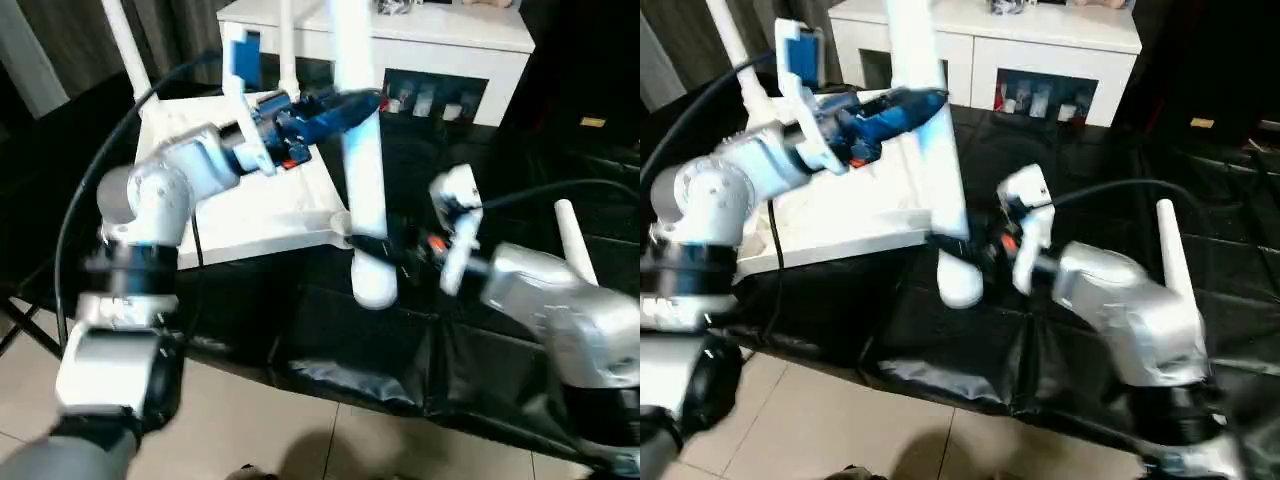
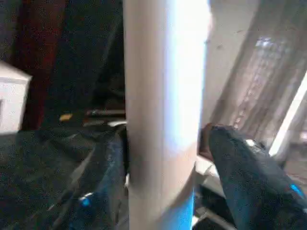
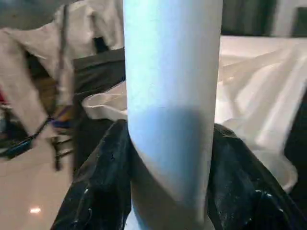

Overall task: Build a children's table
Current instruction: Pick table leg

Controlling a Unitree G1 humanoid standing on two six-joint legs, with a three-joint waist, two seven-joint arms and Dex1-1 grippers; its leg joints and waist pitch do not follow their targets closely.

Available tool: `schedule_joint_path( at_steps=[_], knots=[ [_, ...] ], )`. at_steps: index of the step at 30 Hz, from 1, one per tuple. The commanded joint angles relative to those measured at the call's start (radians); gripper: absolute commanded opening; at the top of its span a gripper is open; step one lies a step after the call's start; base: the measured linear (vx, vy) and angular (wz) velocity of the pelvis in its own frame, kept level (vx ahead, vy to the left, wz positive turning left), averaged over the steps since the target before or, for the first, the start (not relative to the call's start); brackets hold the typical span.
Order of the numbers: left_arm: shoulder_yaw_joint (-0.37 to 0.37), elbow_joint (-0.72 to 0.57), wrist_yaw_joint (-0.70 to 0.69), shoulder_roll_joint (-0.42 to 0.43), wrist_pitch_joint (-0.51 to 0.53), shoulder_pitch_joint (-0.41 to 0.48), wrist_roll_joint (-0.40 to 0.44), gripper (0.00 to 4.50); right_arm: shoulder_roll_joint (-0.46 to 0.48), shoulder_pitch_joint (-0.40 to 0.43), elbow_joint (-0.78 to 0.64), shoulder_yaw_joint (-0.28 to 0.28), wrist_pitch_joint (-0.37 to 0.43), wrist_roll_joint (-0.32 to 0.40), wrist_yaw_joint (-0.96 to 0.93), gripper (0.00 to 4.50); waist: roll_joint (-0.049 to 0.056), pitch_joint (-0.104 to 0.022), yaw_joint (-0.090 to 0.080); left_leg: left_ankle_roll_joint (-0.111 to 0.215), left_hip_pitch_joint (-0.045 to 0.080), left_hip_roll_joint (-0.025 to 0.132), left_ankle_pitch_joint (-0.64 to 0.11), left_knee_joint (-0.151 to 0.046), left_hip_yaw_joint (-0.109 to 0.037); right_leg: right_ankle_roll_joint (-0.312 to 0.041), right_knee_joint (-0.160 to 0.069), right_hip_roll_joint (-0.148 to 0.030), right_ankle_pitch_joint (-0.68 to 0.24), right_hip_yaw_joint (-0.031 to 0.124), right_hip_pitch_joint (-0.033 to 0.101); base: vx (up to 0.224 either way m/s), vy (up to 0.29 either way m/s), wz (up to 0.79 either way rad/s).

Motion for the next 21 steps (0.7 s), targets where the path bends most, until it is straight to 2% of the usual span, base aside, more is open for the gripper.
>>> schedule_joint_path(
  at_steps=[1,2,4,5,7,9,10,12,15,16,21],
  knots=[
    [0.019,-0.014,0.138,-0.035,0.034,0.001,0.024,3.24,0.03,-0.025,0.014,0.013,-0.048,-0.061,-0.075,1.86,-0.008,-0.073,-0.001,-0.007,0.016,0.065,-0.174,-0.081,-0.022,-0.239,-0.065,-0.055,-0.211,0.037,0.049,0.0,0.0,0.0],
    [0.02,-0.023,0.178,-0.052,0.036,0.008,0.03,3.24,0.039,-0.034,0.026,0.025,-0.064,-0.094,-0.107,1.86,-0.008,-0.074,0.0,-0.008,0.016,0.066,-0.169,-0.08,-0.022,-0.241,-0.064,-0.055,-0.206,0.038,0.049,0.0,0.0,0.0],
    [0.021,-0.072,0.292,-0.116,0.033,0.044,0.044,3.22,0.041,-0.054,0.058,0.094,-0.13,-0.226,-0.182,1.86,-0.013,-0.072,-0.001,-0.01,0.013,0.066,-0.169,-0.082,-0.022,-0.239,-0.066,-0.055,-0.218,0.037,0.052,0.0,0.0,0.0],
    [0.021,-0.072,0.292,-0.116,0.033,0.044,0.044,3.23,0.041,-0.054,0.058,0.094,-0.13,-0.226,-0.182,1.86,-0.012,-0.071,-0.001,-0.013,0.014,0.068,-0.168,-0.082,-0.022,-0.238,-0.066,-0.056,-0.218,0.038,0.052,0.0,0.0,0.0],
    [0.025,-0.087,0.378,-0.156,0.015,0.062,0.072,3.23,0.057,-0.06,0.074,0.109,-0.148,-0.278,-0.241,1.86,-0.012,-0.071,-0.002,-0.004,0.011,0.064,-0.175,-0.082,-0.021,-0.217,-0.07,-0.051,-0.236,0.039,0.053,0.0,0.0,0.0],
    [0.017,-0.088,0.436,-0.17,-0.01,0.069,0.118,3.23,0.068,-0.065,0.081,0.111,-0.147,-0.288,-0.258,1.86,-0.015,-0.07,-0.004,0.002,0.012,0.063,-0.188,-0.082,-0.021,-0.206,-0.075,-0.051,-0.252,0.039,0.051,0.0,0.0,0.0],
    [0.011,-0.089,0.456,-0.171,-0.023,0.072,0.14,2.93,0.071,-0.066,0.083,0.113,-0.151,-0.293,-0.26,1.86,-0.016,-0.069,-0.006,0.006,0.011,0.062,-0.198,-0.083,-0.022,-0.194,-0.077,-0.05,-0.272,0.038,0.052,0.0,0.0,0.0],
    [0.014,-0.089,0.5,-0.18,-0.037,0.075,0.161,2.89,0.078,-0.069,0.088,0.116,-0.158,-0.306,-0.27,1.86,-0.015,-0.068,-0.006,0.007,0.011,0.063,-0.206,-0.084,-0.024,-0.178,-0.079,-0.049,-0.288,0.038,0.05,0.0,0.0,0.0],
    [0.034,-0.098,0.562,-0.195,-0.056,0.082,0.172,2.53,0.094,-0.076,0.102,0.121,-0.172,-0.329,-0.289,1.86,-0.014,-0.069,-0.01,0.003,0.011,0.063,-0.214,-0.085,-0.025,-0.178,-0.078,-0.048,-0.28,0.037,0.048,0.0,0.0,0.0],
    [0.032,-0.102,0.573,-0.193,-0.064,0.084,0.182,2.47,0.099,-0.079,0.108,0.121,-0.179,-0.335,-0.293,1.86,-0.016,-0.07,-0.011,0.004,0.01,0.062,-0.211,-0.084,-0.024,-0.179,-0.078,-0.049,-0.275,0.037,0.049,0.0,0.0,0.0],
    [0.041,-0.106,0.59,-0.198,-0.073,0.081,0.184,2.03,0.111,-0.08,0.113,0.117,-0.183,-0.345,-0.293,1.86,-0.013,-0.069,-0.017,0.01,0.01,0.062,-0.208,-0.084,-0.024,-0.189,-0.075,-0.047,-0.247,0.037,0.048,0.0,0.0,0.0]
  ],
)
